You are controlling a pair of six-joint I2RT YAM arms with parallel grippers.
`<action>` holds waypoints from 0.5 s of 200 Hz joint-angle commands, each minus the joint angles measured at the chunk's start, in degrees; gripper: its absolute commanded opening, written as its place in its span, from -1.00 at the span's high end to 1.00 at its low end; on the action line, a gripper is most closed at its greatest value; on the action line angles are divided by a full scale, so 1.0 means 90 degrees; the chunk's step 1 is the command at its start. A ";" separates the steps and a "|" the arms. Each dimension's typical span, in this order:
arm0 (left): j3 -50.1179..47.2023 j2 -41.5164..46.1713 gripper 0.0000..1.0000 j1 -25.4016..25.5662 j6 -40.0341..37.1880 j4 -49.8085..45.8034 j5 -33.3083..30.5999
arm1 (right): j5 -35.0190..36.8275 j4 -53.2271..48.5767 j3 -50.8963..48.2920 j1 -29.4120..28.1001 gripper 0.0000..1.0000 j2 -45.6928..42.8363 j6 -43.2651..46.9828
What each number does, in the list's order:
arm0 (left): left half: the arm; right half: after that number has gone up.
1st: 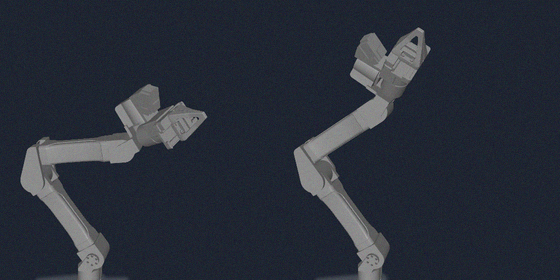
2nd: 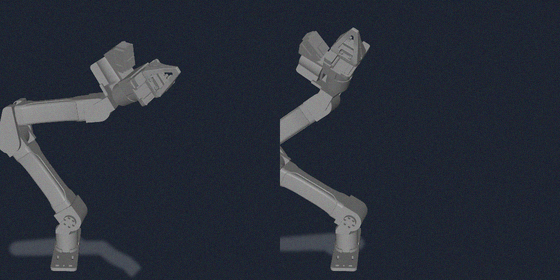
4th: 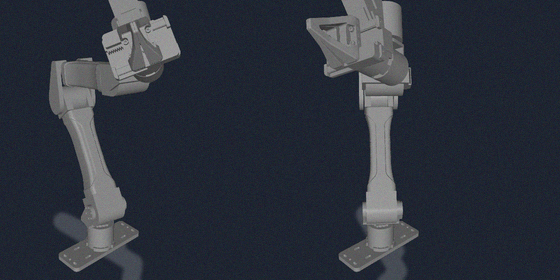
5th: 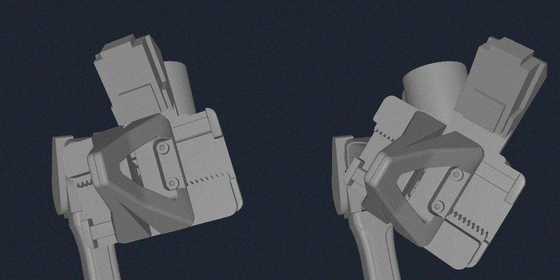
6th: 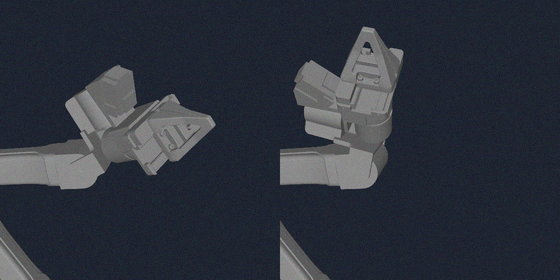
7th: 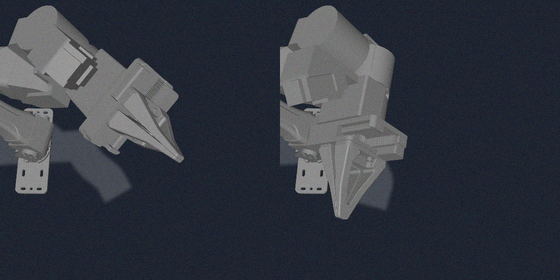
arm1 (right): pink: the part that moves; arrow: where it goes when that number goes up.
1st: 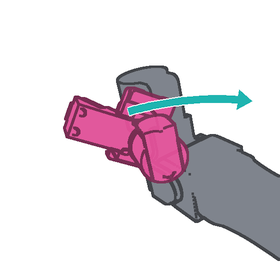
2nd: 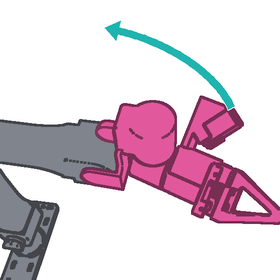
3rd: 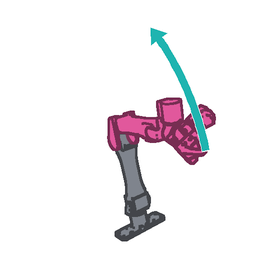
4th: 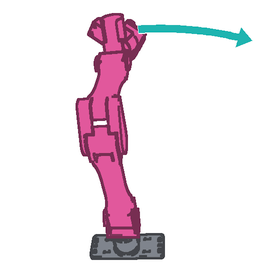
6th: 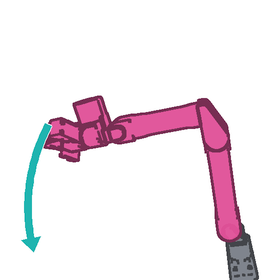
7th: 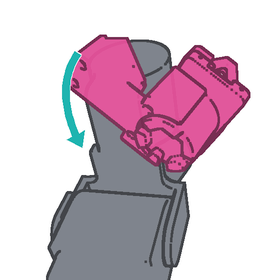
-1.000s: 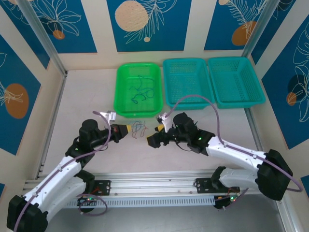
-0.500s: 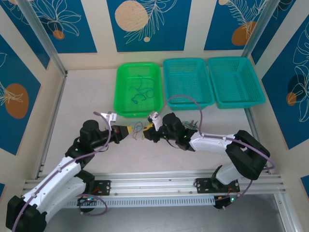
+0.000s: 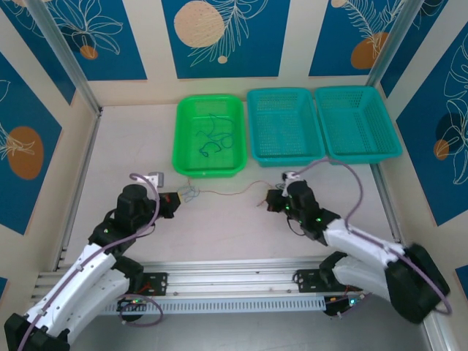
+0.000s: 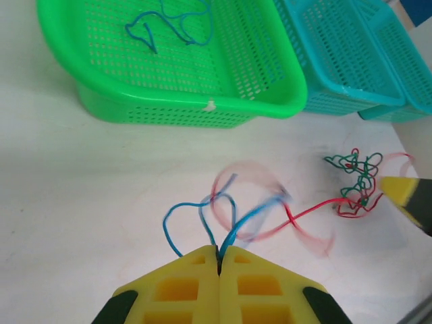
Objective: Untangle the cables
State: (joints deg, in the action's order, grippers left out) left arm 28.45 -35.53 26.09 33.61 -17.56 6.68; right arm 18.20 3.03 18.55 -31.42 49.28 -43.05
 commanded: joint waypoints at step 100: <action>0.1116 -0.1236 1.00 -0.0311 -0.0543 0.0653 0.0384 | -0.1246 -0.3446 0.0185 0.1936 1.00 -0.3076 -0.0421</action>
State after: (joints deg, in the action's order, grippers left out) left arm 33.80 -43.81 24.05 31.31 -17.37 6.13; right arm 16.08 -29.85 17.41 -14.17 18.65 -49.71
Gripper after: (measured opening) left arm 0.042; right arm 0.060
